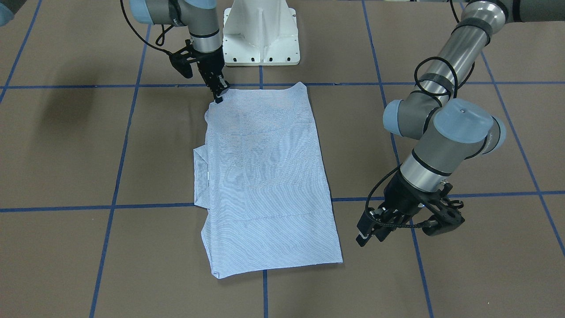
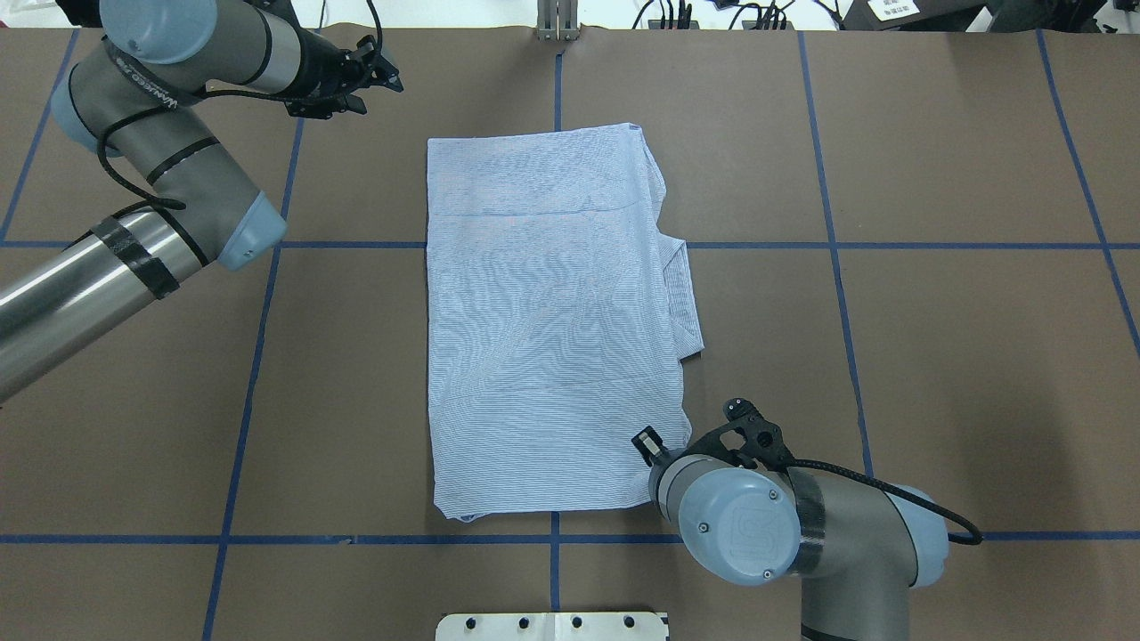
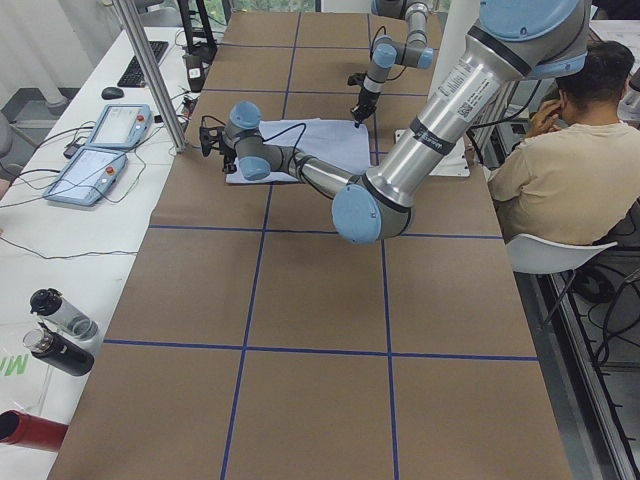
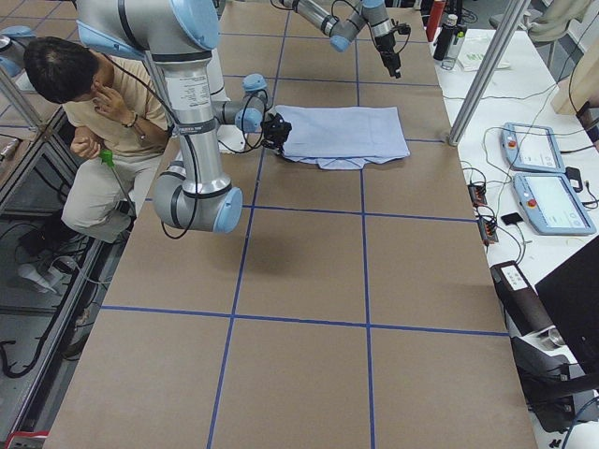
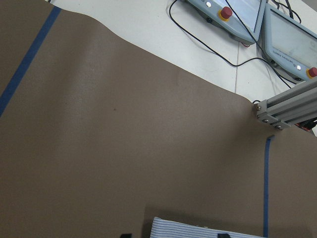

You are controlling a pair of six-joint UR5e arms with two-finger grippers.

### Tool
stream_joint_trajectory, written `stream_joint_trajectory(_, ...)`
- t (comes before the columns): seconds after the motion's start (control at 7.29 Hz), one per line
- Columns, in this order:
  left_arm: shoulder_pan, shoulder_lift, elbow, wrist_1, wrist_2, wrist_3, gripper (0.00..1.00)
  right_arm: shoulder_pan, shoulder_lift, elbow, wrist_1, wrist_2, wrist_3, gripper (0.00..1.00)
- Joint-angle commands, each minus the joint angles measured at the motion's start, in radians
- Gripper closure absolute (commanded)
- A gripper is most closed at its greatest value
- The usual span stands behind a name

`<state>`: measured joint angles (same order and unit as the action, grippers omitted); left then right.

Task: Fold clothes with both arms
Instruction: 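Move the right gripper to the folded shirt's near corner while the left waits, then lower the left gripper to the other near corner and grasp both near corners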

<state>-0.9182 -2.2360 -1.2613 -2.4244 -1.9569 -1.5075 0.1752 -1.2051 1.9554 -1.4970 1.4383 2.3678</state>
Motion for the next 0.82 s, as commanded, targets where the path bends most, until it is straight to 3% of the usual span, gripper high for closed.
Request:
stream_joint_trajectory(0.0,0.121,0.211,-0.326,0.007,0.010,-0.237,0.35,0.003,-0.008,0.031,0.000,0.001,0.001,1.00)
stream_joint_trajectory(0.14,0.184,0.290,-0.458,0.034,0.021,-0.310,0.35,0.004,-0.010,0.040,0.000,0.001,0.001,1.00)
stream_joint_trajectory(0.41,0.421,0.416,-0.628,0.114,0.192,-0.417,0.35,0.004,-0.011,0.040,0.000,0.002,-0.001,1.00)
stream_joint_trajectory(0.69,0.608,0.452,-0.633,0.119,0.353,-0.508,0.35,0.003,-0.011,0.040,0.000,0.002,-0.001,1.00)
